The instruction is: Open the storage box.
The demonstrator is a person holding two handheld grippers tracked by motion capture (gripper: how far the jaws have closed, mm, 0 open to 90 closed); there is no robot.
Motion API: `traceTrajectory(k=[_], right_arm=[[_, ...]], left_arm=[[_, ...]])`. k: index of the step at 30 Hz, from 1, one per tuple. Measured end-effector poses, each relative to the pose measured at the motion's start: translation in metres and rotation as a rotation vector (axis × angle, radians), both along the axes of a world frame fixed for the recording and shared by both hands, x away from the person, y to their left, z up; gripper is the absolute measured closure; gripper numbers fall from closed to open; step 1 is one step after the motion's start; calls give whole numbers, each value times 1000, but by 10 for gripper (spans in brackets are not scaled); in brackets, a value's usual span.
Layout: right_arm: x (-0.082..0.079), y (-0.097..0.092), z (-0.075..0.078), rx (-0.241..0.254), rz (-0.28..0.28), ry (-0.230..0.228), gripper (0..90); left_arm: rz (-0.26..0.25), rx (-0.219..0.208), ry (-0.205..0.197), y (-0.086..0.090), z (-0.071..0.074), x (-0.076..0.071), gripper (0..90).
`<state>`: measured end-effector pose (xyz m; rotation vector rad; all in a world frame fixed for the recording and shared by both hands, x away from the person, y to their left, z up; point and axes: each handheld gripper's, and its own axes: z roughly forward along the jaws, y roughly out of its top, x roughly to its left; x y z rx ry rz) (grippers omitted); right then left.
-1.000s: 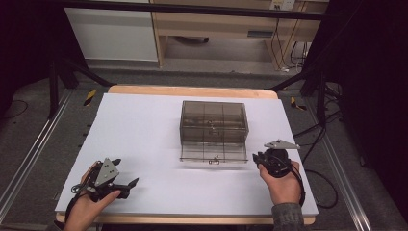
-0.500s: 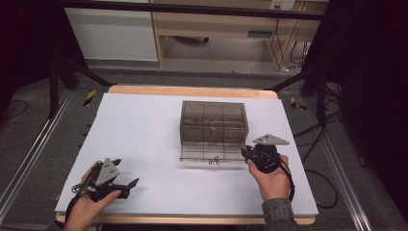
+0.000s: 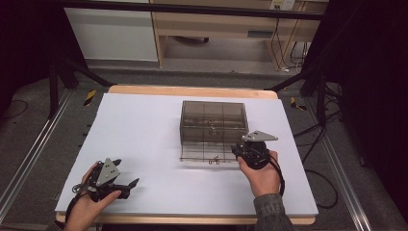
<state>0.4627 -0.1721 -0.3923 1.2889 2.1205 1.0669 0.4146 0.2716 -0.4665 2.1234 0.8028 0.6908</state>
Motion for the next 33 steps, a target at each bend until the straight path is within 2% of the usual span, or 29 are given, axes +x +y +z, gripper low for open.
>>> traceTrajectory(k=[12,19,33], right_arm=[[12,22,-3,-14,38,-7,748],[19,33,-10,-26,60,-8,748],[31,50,-24,-62,88,34,747]], left_arm=[[0,-2,-2,0,0,0,95],[-3,3,-1,-1,-1,1,95],[-6,7,7,-1,-2,1,96]])
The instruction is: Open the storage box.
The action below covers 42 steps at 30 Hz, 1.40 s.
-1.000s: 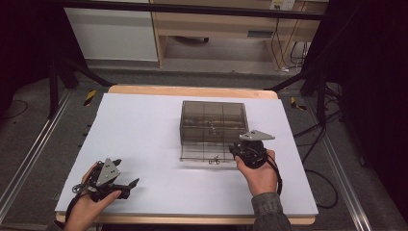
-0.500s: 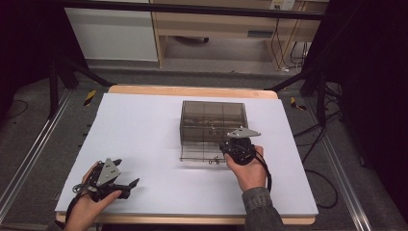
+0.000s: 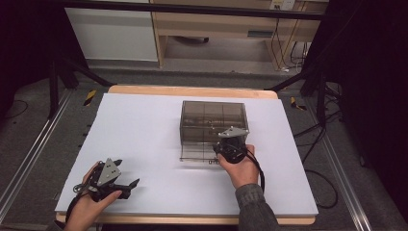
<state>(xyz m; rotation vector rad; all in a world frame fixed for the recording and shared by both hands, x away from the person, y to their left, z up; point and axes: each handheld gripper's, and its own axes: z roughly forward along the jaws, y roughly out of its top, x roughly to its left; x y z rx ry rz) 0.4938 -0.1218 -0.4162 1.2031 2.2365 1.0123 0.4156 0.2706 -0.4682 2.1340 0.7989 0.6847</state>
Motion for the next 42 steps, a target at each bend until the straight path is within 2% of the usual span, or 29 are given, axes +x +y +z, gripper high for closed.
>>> traceTrajectory(k=[6,11,13,19,20,26,29,32,37,42], right_arm=[[0,1,1,10,-1,-2,659],[-4,1,3,7,1,-5,710],[-9,0,4,-1,6,-22,743],[-24,-7,5,24,9,-47,831],[-27,-8,4,28,9,-55,842],[-48,-14,-5,58,12,-83,893],[-57,-17,-13,73,10,-93,900],[-62,-21,-18,81,3,-96,900],[-64,-24,-28,82,-17,-111,900],[-67,-22,-37,86,-16,-122,900]], left_arm=[[-3,1,2,0,0,0,96],[-3,-1,2,0,0,0,96],[-4,3,5,0,-1,1,96],[-2,-5,13,-1,0,1,103],[-2,6,16,0,0,2,103],[5,-20,12,-3,2,3,103],[6,-15,1,-4,7,5,102],[7,-28,5,-6,10,9,103],[-6,-9,-2,-20,19,22,102],[-18,-8,5,-37,30,43,102]])
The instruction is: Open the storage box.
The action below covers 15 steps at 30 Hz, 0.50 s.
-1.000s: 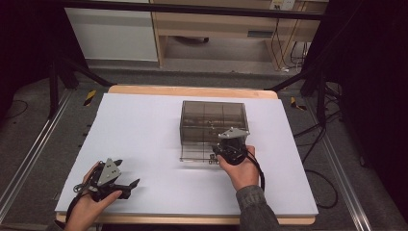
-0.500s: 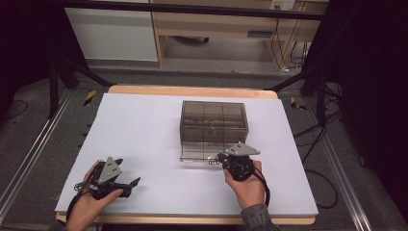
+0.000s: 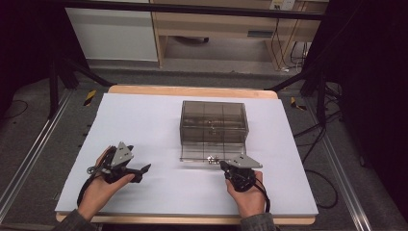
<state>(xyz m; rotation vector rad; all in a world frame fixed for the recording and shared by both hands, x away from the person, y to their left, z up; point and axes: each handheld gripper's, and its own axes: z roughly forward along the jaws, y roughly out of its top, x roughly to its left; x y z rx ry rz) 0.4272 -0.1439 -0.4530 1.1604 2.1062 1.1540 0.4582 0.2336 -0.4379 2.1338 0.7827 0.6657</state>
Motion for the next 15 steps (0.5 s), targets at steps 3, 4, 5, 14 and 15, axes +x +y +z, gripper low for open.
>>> traceTrajectory(k=[3,4,5,14,15], right_arm=[[-2,1,-1,-12,4,-5,900],[-3,1,-2,-16,3,-9,900],[-3,0,-2,-12,2,-11,900],[-14,-1,-6,-15,-15,-39,900],[-17,-1,-6,-14,-22,-41,900]], left_arm=[[-13,5,-5,-12,10,12,100],[-16,9,-8,-16,13,16,101],[-19,14,-16,-21,18,21,101],[-11,-4,-7,-54,46,47,120],[-12,-13,0,-57,48,49,125]])
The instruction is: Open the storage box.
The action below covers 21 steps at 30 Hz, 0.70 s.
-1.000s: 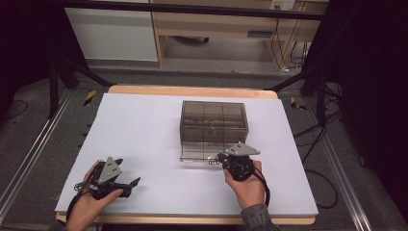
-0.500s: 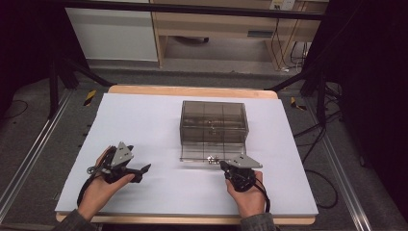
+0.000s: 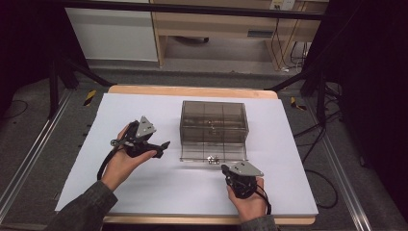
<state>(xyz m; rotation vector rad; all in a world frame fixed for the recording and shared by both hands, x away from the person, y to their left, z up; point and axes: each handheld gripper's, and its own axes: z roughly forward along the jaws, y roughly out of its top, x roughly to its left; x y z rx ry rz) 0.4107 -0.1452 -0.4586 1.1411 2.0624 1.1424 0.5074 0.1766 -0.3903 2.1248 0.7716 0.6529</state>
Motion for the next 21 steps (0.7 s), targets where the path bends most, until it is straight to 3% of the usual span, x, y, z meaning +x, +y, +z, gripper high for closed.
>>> traceTrajectory(k=[4,16,21], right_arm=[[-5,-1,0,-7,-5,-21,900],[-6,-1,-4,-32,-48,-38,900],[-7,0,-4,-39,-54,-47,900]], left_arm=[[23,-46,18,-5,6,7,145],[-5,-11,-15,-28,31,27,195],[-9,-29,-7,-42,36,33,222]])
